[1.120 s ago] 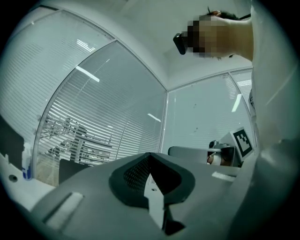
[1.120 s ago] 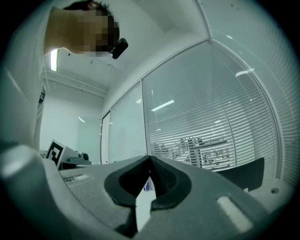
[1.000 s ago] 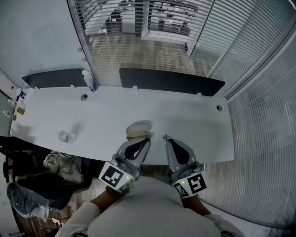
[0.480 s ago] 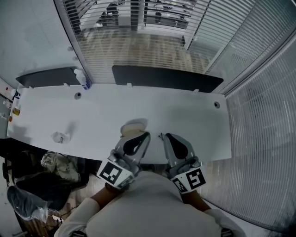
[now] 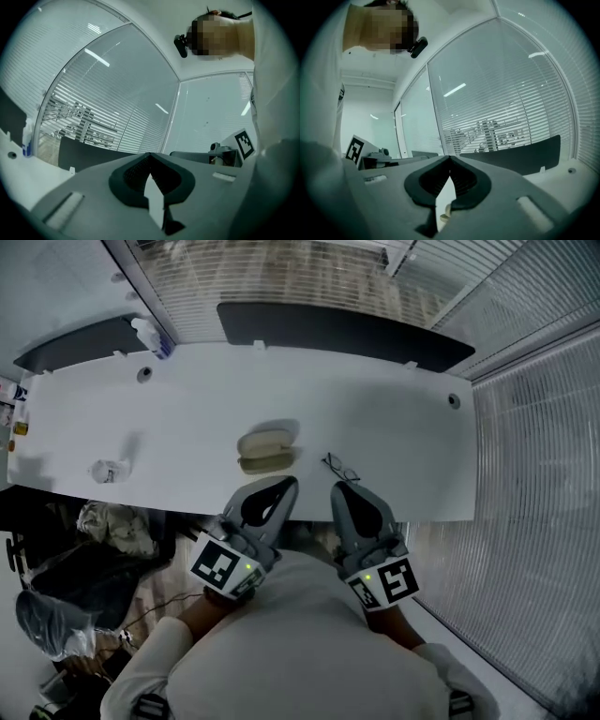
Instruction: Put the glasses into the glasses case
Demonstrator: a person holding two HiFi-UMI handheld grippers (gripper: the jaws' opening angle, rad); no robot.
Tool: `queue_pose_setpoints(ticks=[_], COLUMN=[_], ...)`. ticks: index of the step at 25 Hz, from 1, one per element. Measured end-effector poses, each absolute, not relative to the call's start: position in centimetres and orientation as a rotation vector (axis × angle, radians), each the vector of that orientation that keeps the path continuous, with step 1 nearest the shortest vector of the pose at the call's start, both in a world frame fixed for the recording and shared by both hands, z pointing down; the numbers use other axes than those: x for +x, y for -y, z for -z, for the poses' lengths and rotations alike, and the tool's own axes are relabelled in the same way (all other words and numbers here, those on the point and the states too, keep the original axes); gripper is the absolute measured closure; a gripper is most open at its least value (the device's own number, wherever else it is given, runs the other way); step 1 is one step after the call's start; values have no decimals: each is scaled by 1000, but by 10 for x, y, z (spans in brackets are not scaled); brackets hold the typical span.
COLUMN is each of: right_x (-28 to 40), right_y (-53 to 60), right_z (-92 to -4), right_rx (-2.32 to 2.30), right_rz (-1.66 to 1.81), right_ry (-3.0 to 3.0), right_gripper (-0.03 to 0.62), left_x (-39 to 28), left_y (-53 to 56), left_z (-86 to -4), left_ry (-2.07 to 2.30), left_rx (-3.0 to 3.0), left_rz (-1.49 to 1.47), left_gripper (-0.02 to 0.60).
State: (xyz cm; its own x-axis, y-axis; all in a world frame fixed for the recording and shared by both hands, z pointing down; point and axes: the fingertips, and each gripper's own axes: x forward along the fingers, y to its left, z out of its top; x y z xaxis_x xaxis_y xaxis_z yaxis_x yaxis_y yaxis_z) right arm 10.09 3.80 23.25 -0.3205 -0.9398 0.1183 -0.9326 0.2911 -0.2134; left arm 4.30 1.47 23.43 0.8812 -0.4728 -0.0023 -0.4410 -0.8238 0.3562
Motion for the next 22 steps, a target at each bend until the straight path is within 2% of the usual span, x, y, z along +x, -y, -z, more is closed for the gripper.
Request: queue_pose_setpoints(ticks=[8,22], right_x=[96,105], right_y=[-54,-41], right_z=[-278,-307], right_rx=[-1817,-1859], right_rz=[538,486], right_ry=[-2525,-2620], right_gripper=[592,592], left_x=[38,49], left_y=[-29,-17], left_z=[-280,-315], left_ry=[687,709], left_rx=[2613,2652], left_rz=[33,-21], left_gripper=[578,578])
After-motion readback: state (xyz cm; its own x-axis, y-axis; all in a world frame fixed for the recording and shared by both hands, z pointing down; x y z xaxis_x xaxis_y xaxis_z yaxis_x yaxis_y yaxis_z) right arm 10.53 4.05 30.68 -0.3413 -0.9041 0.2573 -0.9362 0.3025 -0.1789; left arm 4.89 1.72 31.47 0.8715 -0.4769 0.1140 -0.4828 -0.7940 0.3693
